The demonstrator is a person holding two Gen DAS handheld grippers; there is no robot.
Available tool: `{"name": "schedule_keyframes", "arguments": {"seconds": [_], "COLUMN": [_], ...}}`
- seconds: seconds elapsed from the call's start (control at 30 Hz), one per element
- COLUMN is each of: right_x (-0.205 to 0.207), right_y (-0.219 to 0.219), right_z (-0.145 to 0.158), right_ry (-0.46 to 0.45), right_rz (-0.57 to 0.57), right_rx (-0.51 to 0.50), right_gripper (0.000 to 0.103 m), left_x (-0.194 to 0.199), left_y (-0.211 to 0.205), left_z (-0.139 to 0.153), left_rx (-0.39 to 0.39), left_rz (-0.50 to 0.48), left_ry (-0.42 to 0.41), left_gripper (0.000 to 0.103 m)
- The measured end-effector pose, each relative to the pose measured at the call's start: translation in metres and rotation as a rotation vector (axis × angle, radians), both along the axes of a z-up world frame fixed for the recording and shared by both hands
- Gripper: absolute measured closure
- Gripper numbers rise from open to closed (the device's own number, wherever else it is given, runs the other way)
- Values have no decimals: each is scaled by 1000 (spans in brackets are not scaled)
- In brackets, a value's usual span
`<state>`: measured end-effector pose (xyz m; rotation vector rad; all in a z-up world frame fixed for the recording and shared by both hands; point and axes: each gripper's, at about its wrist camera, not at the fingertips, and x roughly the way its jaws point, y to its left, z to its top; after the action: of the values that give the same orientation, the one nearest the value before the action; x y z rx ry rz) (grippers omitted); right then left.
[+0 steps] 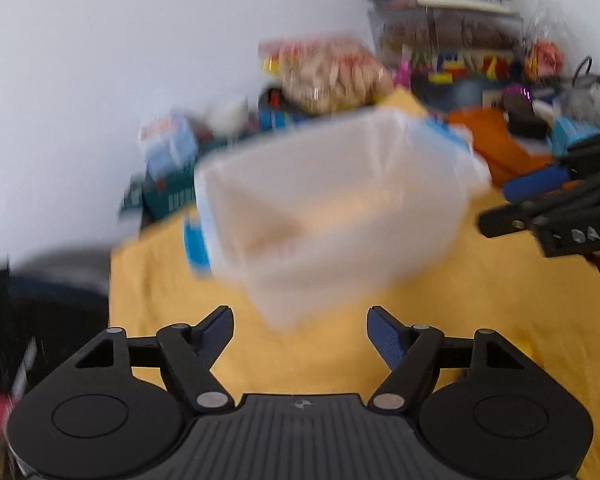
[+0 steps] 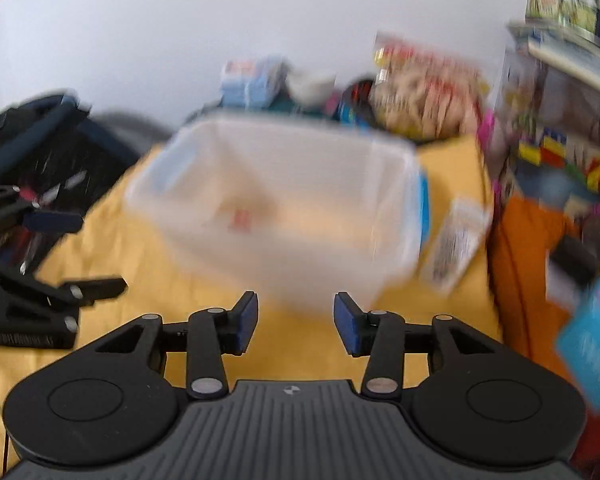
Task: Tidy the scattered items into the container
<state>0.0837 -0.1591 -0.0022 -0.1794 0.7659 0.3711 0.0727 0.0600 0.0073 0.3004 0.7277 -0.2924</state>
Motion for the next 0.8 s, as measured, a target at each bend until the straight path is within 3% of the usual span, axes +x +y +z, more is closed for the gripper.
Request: {"name": "schedule_keyframes", "arguments": {"seconds": [0.13,0.27,0.47,0.6,0.73,0.8], "right_x": [-48,-79,-98,-96,-92,-90], "right_y": [5,13,49,58,47,34], "right_z": [-45,-70,-86,-98,-87,-81], "right_ry": [94,146,61,31,84,147], "right_rz": [75,158,384,406,347,296], "right_rx": [-62,-120,-296,-385,-286,-164], "right_gripper": [60,64,69,75,84,84], "left_x": [-43,-70,-82,-82,-78,-77], "left_y": [3,-5,-15,-21,-27,-28], "left_z": [-33,-53,-60,-56,-54,-54], "left_rx": [-10,-4,-6,-6,2,-3], "left_rz": [-31,-94,-141,-167,-177,-176], "left_ry": [98,167,212,193,177,180], "left_gripper": [26,29,29,30,30,30]}}
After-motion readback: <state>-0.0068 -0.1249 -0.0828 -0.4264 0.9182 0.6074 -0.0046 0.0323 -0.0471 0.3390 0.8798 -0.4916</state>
